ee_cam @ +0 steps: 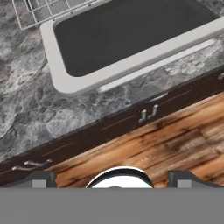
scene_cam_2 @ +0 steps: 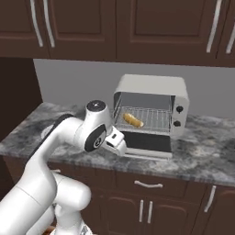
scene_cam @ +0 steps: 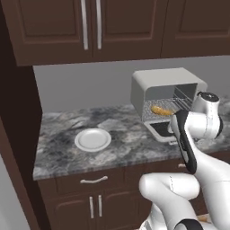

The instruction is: Open the toaster oven door. Place the hotdog bun on the bottom rack in the toaster oven and place the chicken drumstick on the top rack.

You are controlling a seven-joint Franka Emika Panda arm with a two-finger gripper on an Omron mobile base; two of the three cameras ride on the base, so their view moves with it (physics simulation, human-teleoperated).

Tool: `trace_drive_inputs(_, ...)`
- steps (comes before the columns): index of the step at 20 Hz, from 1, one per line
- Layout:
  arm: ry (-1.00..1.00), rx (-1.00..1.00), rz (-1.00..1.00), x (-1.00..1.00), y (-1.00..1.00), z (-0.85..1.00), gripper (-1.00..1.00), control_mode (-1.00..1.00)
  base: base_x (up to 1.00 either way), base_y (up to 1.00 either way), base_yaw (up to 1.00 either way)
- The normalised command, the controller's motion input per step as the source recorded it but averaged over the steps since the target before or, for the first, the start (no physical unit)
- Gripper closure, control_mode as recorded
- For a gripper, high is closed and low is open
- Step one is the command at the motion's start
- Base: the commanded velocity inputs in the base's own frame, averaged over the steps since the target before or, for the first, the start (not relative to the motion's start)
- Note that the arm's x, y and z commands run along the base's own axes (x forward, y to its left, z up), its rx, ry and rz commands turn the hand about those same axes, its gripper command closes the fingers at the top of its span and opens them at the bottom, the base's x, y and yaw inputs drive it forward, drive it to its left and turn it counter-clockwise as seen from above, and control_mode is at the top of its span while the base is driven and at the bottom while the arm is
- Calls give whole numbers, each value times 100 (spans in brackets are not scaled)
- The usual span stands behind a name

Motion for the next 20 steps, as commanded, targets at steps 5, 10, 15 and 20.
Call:
trace_drive_inputs(5,0,0,0,0,0,0,-100,100,3,-99,0)
trace_drive_inputs(10,0,0,0,0,0,0,-100,100,28,-93,2)
trace_drive_inputs(15,0,0,0,0,0,0,-100,100,42,-55,8)
trace_drive_inputs(20,0,0,0,0,0,0,-100,100,34,-35,3)
